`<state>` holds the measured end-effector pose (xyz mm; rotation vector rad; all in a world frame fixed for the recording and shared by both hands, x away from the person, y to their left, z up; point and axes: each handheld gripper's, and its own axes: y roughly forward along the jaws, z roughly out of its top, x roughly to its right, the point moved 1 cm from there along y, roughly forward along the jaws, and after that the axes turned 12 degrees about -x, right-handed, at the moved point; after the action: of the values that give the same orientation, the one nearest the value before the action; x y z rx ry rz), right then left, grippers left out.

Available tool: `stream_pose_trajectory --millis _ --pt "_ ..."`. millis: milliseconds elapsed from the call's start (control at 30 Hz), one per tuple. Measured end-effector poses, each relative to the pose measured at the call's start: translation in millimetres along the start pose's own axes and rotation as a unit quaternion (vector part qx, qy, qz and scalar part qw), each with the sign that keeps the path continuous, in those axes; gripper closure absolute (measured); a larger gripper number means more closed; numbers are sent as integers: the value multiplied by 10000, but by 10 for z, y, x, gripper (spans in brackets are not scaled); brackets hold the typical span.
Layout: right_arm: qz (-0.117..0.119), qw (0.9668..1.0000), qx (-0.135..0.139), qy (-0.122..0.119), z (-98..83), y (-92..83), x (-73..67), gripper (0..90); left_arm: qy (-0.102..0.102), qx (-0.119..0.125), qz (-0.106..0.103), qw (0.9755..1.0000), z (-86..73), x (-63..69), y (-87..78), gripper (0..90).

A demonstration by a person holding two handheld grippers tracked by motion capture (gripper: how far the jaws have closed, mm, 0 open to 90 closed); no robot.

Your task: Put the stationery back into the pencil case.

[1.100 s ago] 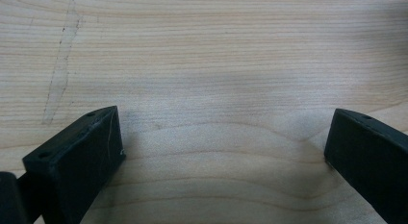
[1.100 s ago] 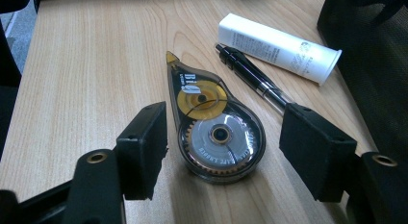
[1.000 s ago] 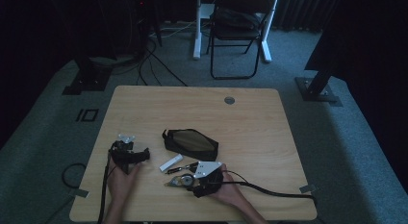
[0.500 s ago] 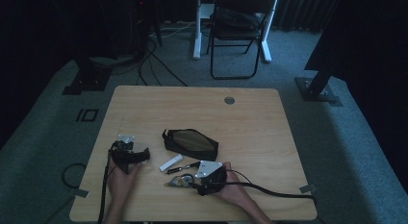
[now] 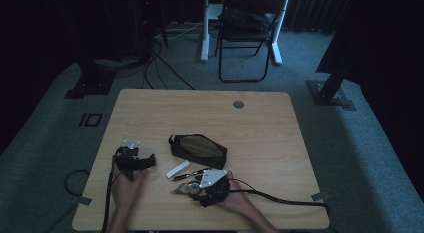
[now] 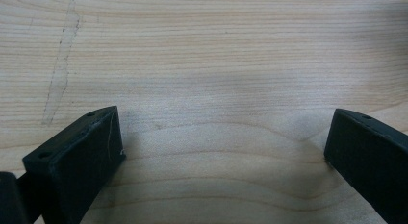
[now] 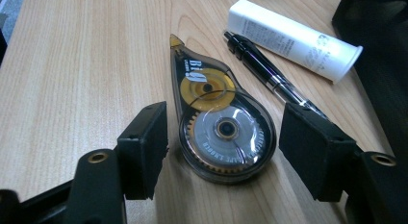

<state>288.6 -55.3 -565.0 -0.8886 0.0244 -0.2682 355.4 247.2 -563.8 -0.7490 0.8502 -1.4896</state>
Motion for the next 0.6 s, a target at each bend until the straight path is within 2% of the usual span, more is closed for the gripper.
stream_pose_trajectory --millis 200,400,600 --pt "-15 10000 -30 -22 -3 17 25 411 13 -11 2 10000 0 -2 -2 0" --pt "-18 9999 -99 27 -14 2 30 414 1 2 -2 10000 0 0 0 0" --pt "-116 9997 -233 23 -36 -47 30 414 -1 2 -2 10000 0 1 0 0"
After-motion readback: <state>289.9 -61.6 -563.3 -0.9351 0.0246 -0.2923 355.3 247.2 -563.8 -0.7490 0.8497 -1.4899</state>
